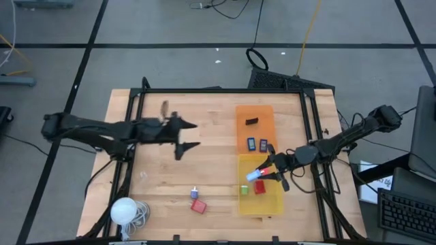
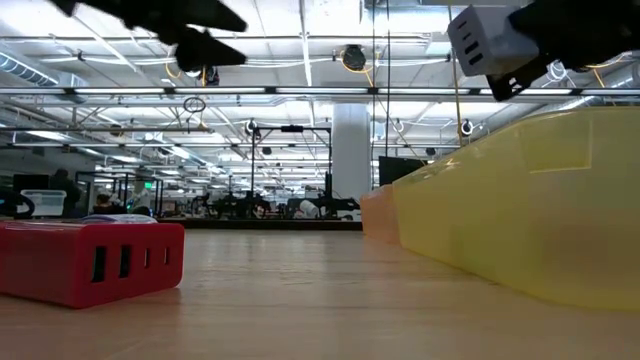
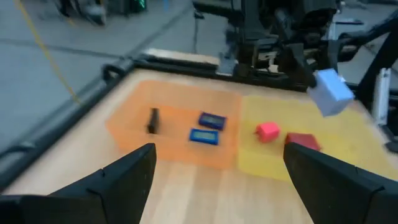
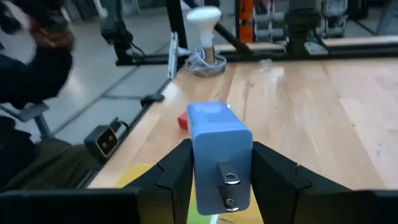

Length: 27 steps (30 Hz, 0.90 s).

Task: Pick & Place Office items
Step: Put the blue charger adapter into the yellow bin

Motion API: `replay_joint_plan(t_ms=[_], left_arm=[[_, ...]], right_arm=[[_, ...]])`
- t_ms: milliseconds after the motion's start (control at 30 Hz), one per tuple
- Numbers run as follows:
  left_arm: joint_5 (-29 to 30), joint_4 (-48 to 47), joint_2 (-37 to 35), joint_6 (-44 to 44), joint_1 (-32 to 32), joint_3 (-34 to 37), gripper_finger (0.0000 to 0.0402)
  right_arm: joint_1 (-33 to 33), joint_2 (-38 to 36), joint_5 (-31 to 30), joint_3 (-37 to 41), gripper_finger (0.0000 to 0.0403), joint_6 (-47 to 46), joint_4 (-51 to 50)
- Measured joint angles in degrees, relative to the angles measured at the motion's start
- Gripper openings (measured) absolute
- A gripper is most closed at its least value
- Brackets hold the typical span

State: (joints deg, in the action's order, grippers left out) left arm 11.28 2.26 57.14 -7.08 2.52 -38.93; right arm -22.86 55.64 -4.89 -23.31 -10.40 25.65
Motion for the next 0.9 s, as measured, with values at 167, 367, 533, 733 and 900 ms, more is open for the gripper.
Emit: replay_joint_plan(t_ms=[167, 367, 533, 733, 900], left_arm=[[5.8, 9.9, -12.3, 1.7, 3.4, 10.8, 0.0351], [5.9, 16.2, -21.3, 4.6, 3.8, 19.3, 0.0351], [8.5, 16.7, -22.9, 1.6, 2.8, 22.2, 0.0351], [8.6, 17.0, -21.8, -1.2, 2.5, 22.4, 0.0351], [8.6, 17.5, -21.8, -4.7, 2.5, 22.4, 0.0351]], right_arm=[[1.3, 1.2, -1.5, 7.7, 0.0128, -1.3, 15.1], [2.9, 3.4, -7.4, 10.7, 0.0128, -3.5, 14.8], [4.5, 7.1, -7.1, 10.7, 0.0128, -3.8, 14.6], [5.6, 12.6, -6.8, 8.1, 0.0128, -3.6, 12.4], [6.9, 16.5, -3.8, 6.9, 0.0128, -3.5, 12.3]])
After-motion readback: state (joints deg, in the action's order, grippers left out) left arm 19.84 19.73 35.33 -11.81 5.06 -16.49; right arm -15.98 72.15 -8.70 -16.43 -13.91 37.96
